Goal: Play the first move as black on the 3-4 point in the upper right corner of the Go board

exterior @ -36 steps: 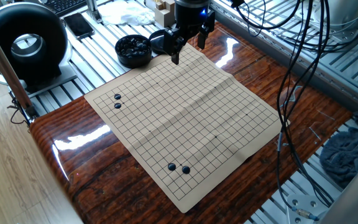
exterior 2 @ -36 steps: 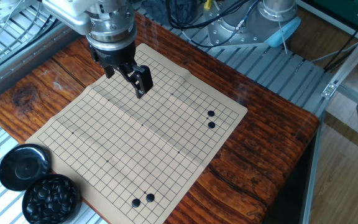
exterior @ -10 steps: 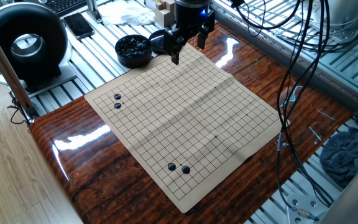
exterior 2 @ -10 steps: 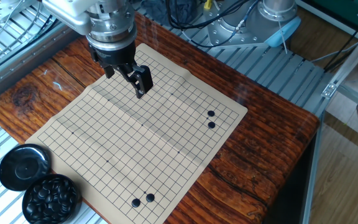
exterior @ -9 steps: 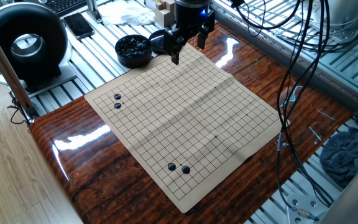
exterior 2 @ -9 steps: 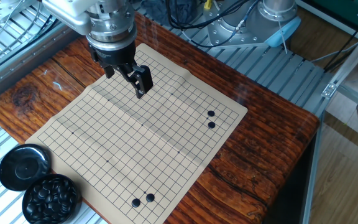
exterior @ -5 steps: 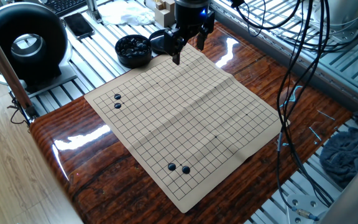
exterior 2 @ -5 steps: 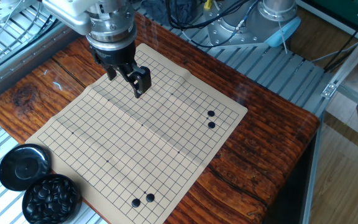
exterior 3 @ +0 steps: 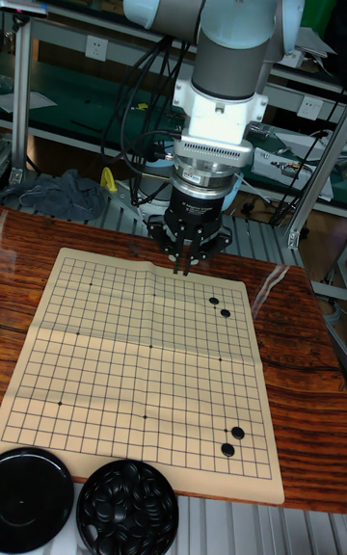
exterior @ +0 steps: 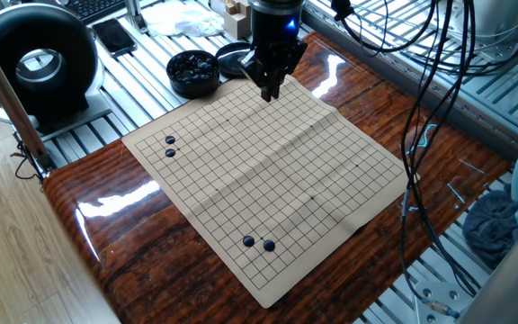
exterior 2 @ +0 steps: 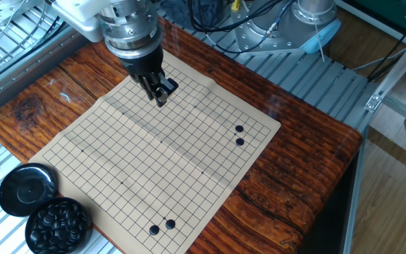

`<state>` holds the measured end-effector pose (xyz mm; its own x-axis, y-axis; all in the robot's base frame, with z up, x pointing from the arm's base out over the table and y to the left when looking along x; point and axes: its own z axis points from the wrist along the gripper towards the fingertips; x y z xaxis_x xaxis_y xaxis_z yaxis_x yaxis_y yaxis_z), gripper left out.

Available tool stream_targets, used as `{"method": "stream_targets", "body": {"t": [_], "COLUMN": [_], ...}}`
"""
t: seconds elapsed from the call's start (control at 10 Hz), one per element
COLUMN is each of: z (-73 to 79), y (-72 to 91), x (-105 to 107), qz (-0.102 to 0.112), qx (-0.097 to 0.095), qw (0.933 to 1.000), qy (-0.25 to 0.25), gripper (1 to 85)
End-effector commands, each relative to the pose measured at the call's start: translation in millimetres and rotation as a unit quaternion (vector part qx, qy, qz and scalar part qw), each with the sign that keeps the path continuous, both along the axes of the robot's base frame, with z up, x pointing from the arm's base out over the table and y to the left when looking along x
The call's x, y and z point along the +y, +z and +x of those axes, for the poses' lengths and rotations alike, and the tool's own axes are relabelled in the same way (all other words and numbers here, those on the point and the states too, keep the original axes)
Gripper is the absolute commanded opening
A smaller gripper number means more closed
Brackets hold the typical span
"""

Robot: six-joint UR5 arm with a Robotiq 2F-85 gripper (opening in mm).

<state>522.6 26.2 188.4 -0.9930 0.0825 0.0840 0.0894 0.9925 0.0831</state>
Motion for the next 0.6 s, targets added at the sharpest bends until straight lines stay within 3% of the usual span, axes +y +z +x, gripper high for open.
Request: {"method": "stream_targets", "body": {"t": [0.0,0.5], "z": [8.7,7.2], "y": [2.2,5.1], "x": [-1.6,1.7], "qz": [-0.008,-0.007], "qx": [-0.012,-0.006], "qw": [0.9998,0.9999], "qy": [0.01,0.007], "gripper": [1.3,1.3]}}
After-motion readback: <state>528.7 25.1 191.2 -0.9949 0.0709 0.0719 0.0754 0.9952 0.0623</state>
